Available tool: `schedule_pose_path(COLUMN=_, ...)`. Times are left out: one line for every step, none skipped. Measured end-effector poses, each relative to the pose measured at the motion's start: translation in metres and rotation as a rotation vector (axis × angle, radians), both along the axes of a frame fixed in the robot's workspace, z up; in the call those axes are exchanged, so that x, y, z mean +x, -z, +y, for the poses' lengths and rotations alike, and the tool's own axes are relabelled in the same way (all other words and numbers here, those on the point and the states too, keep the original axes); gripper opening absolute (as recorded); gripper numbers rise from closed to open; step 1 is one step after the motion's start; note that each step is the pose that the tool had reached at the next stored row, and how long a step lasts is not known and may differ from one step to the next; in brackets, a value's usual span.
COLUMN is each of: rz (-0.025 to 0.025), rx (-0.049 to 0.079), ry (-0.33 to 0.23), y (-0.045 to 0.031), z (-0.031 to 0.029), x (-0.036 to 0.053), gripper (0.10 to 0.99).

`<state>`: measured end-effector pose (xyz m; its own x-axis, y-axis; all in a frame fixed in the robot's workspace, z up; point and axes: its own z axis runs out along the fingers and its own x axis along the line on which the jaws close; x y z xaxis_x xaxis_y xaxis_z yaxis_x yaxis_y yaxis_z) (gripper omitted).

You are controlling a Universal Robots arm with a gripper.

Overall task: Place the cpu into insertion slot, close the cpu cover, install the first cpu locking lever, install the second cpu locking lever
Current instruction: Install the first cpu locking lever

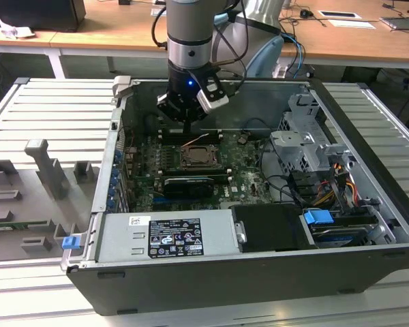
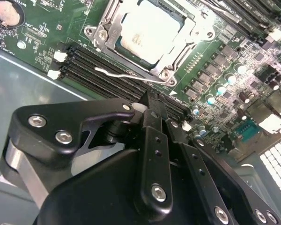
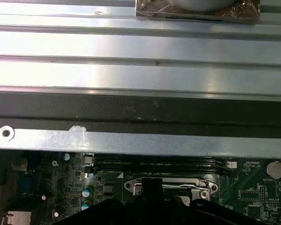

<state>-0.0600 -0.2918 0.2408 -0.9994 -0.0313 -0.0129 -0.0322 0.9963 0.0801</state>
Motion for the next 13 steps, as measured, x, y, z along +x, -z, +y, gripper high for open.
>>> schedule_pose_path(rz=-0.0003, rx=0.000, ry=-0.001, y=0.0007, z=0.0000, x=0.0000, gripper=0.106)
schedule_pose_path(rz=-0.0003, rx=0.000, ry=-0.001, y=0.0014, z=0.0000, x=0.0000, gripper=0.106)
schedule_pose_path(rz=-0.0004, rx=0.000, ry=-0.002, y=0.0020, z=0.0000, x=0.0000, gripper=0.106)
schedule_pose_path(rz=-0.0005, rx=0.000, ry=-0.002, y=0.0025, z=0.0000, x=0.0000, gripper=0.106)
schedule_pose_path(rz=-0.0005, rx=0.000, ry=-0.003, y=0.0031, z=0.0000, x=0.0001, gripper=0.106)
schedule_pose_path(rz=-0.0005, rx=0.000, ry=-0.003, y=0.0036, z=0.0000, x=0.0001, gripper=0.106)
schedule_pose_path(rz=-0.0006, rx=0.000, ry=-0.004, y=0.0041, z=0.0000, x=0.0002, gripper=0.106)
schedule_pose_path(rz=-0.0005, rx=0.000, ry=-0.004, y=0.0046, z=0.0000, x=0.0003, gripper=0.106)
schedule_pose_path(rz=-0.0005, rx=0.000, ry=-0.005, y=0.0055, z=0.0000, x=0.0007, gripper=0.106)
schedule_pose_path(rz=-0.0004, rx=0.000, ry=-0.005, y=0.0061, z=0.0000, x=0.0012, gripper=0.106)
schedule_pose_path(rz=-0.0004, rx=0.000, ry=-0.006, y=0.0072, z=0.0002, x=0.0038, gripper=0.106)
schedule_pose_path(rz=-0.0005, rx=0.000, ry=-0.007, y=0.0088, z=0.0006, x=0.0072, gripper=0.106)
schedule_pose_path(rz=-0.0006, rx=0.000, ry=-0.008, y=0.0101, z=0.0009, x=0.0105, gripper=0.106)
